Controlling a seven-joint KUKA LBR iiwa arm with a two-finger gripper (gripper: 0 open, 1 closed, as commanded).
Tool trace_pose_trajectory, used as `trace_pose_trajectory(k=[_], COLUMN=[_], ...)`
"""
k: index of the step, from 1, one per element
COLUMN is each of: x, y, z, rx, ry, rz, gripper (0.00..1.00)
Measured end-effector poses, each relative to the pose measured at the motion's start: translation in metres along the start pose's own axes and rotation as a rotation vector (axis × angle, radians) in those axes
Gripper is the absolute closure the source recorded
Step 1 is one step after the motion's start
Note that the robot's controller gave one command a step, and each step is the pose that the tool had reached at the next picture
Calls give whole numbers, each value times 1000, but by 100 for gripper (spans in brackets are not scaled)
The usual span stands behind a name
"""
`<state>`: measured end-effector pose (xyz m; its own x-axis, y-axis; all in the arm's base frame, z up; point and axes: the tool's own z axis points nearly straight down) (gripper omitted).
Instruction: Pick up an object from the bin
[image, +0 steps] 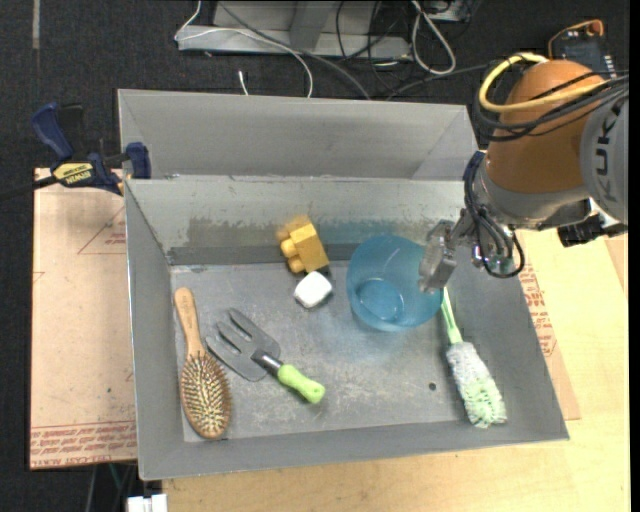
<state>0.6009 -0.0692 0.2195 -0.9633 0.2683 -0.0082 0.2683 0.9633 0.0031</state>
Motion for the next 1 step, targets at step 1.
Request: trace_pose_trajectory(k=[1], x=[-27], y=[41], z=[8], rx=[-2], ry=[-7], rz=[-505], gripper=[100])
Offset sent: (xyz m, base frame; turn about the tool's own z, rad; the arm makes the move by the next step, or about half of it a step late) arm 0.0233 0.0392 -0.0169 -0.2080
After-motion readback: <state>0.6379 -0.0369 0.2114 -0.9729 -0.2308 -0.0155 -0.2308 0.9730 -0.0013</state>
